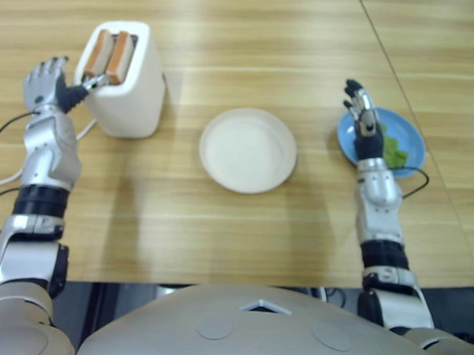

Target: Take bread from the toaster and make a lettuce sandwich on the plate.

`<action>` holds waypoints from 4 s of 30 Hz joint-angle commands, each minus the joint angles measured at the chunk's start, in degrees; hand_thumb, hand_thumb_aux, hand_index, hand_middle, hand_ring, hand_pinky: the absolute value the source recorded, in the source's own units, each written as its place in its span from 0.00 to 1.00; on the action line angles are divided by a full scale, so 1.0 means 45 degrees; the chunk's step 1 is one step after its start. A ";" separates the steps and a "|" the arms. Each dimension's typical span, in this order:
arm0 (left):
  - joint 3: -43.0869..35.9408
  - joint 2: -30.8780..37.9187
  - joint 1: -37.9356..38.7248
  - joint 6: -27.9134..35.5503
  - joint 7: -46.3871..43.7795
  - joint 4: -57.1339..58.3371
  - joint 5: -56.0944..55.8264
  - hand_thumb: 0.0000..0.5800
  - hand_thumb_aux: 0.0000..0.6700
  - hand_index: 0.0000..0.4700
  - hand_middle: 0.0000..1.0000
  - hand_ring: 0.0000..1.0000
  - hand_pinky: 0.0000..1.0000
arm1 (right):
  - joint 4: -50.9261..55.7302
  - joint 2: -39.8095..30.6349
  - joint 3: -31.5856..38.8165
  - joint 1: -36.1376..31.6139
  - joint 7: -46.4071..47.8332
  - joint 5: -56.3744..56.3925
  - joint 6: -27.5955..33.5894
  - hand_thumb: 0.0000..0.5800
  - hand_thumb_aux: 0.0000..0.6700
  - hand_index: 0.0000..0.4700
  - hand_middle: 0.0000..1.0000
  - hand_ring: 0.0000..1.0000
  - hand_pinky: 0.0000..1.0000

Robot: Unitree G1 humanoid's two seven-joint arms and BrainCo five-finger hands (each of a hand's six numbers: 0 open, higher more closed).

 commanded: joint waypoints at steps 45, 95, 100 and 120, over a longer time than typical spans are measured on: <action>0.0471 -0.4044 0.0676 -0.5444 -0.1469 -0.6030 -1.0823 1.00 1.00 0.98 1.00 1.00 1.00 | -0.0278 0.0117 0.0333 0.0212 -0.0215 -0.0134 0.0399 0.00 0.00 0.00 0.00 0.00 0.00; -0.2658 -0.4780 0.1749 -0.2982 -0.4698 -0.4248 -0.7669 0.00 0.00 0.00 0.00 0.00 0.00 | 0.9811 -0.6353 0.6722 -0.3709 -0.7910 -1.2868 0.4867 0.00 0.00 0.00 0.00 0.00 0.00; -0.2567 -0.4736 0.1681 -0.3048 -0.4759 -0.4046 -0.7681 0.00 0.00 0.00 0.00 0.00 0.00 | 1.0398 -0.6250 0.6907 -0.3983 -0.8528 -1.2132 0.4557 1.00 1.00 0.98 0.00 0.00 0.00; -0.1736 -0.4855 0.1536 -0.3303 -0.4414 -0.3450 -0.8158 0.00 0.00 0.00 0.00 0.00 0.00 | 0.0262 -0.7657 0.4704 -0.0997 -0.8249 -0.9726 0.4584 1.00 1.00 0.98 0.43 0.43 0.43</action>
